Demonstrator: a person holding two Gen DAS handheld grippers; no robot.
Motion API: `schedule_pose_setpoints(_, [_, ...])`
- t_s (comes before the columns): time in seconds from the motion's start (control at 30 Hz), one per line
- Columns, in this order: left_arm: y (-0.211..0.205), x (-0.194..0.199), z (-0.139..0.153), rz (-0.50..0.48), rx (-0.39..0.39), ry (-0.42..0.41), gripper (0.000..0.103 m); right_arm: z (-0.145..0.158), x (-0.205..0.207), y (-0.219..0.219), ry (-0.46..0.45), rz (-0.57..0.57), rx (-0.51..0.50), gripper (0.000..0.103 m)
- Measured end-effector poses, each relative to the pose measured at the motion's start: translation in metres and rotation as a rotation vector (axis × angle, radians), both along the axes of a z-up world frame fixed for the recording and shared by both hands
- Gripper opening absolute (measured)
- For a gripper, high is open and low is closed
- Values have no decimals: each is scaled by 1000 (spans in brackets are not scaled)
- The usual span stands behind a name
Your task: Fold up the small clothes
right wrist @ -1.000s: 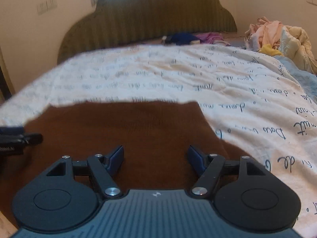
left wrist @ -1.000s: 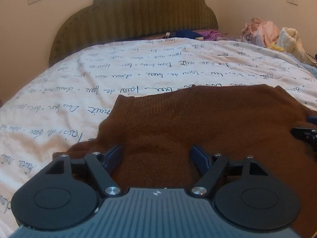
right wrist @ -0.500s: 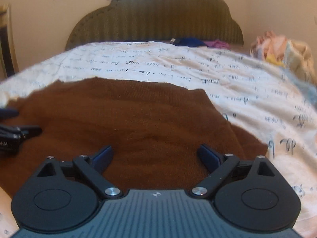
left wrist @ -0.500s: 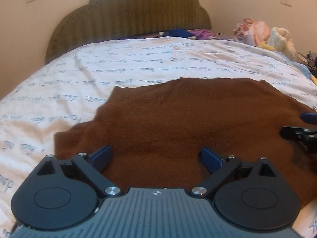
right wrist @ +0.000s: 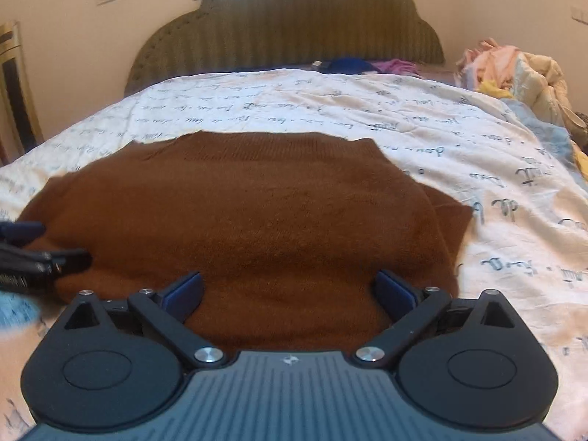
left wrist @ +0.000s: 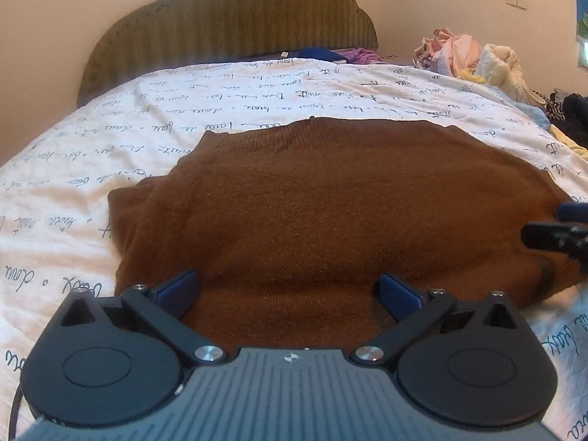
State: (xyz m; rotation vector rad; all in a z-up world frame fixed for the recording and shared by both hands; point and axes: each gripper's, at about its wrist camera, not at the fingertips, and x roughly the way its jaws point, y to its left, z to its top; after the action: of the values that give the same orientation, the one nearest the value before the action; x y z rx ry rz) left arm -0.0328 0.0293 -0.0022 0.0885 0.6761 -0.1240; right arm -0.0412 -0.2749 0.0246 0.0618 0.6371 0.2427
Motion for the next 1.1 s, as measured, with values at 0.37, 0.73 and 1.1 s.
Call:
schedule_pose_setpoints(0.37, [5, 0, 0, 5, -44, -7, 103, -22, 0, 4, 6, 21, -24, 103])
schedule_pose_setpoints(0.73, [4, 0, 0, 8, -29, -9, 103, -23, -1, 5, 6, 18, -31, 103])
schedule_pose_setpoints(1.1, [3, -1, 0, 10, -24, -11, 103, -23, -19, 16, 1, -43, -84, 103])
